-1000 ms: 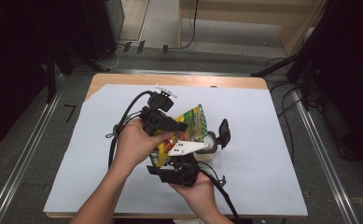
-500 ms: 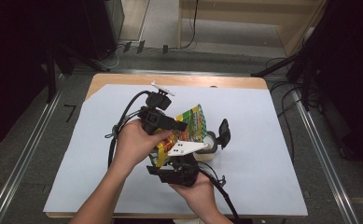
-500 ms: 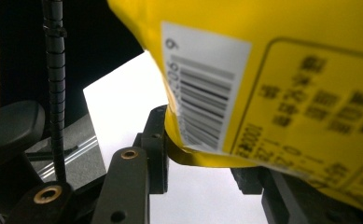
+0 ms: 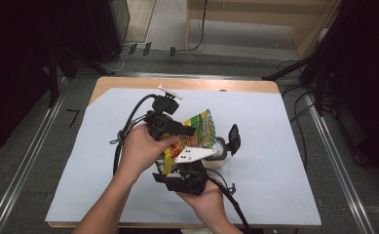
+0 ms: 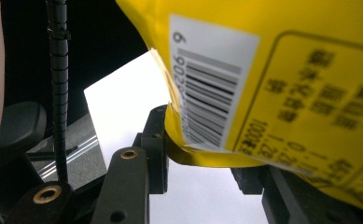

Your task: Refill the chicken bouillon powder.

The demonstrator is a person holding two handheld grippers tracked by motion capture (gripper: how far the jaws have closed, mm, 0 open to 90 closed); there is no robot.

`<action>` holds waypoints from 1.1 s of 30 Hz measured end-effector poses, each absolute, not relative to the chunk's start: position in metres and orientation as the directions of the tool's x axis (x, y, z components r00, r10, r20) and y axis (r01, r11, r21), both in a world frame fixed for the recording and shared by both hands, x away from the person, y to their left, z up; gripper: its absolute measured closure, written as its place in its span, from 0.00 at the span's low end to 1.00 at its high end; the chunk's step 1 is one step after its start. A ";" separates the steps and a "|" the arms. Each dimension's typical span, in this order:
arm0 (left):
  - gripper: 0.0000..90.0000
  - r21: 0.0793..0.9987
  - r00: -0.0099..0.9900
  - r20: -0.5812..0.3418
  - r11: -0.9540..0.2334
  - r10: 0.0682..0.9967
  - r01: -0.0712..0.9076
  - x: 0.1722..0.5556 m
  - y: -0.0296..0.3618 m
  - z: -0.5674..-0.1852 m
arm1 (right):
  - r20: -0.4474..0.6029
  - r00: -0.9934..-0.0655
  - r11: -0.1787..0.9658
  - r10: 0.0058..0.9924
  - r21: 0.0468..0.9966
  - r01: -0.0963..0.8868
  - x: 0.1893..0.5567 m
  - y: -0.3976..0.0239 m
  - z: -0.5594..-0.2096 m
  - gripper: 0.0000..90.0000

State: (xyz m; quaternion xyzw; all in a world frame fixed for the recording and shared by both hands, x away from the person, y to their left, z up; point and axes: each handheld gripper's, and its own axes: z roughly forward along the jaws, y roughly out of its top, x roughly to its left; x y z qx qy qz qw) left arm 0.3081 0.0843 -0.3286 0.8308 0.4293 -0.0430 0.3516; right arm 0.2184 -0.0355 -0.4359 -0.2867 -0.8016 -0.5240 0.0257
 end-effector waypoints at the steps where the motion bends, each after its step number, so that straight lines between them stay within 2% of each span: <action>1: 0.87 0.547 0.628 -0.373 -0.385 0.683 0.744 0.308 0.084 -0.329 | 0.341 -0.834 0.287 0.434 0.825 0.487 0.218 -0.035 -0.436 0.71; 20: 0.87 0.568 0.642 -0.338 -0.394 0.688 0.722 0.304 0.081 -0.324 | 0.344 -0.835 0.274 0.430 0.831 0.484 0.217 -0.035 -0.434 0.71; 25: 0.88 0.561 0.639 -0.330 -0.400 0.695 0.725 0.305 0.079 -0.326 | 0.332 -0.836 0.292 0.437 0.827 0.481 0.217 -0.034 -0.436 0.68; 33: 0.88 0.559 0.640 -0.329 -0.403 0.694 0.725 0.305 0.077 -0.327 | 0.328 -0.837 0.293 0.437 0.829 0.477 0.217 -0.036 -0.436 0.70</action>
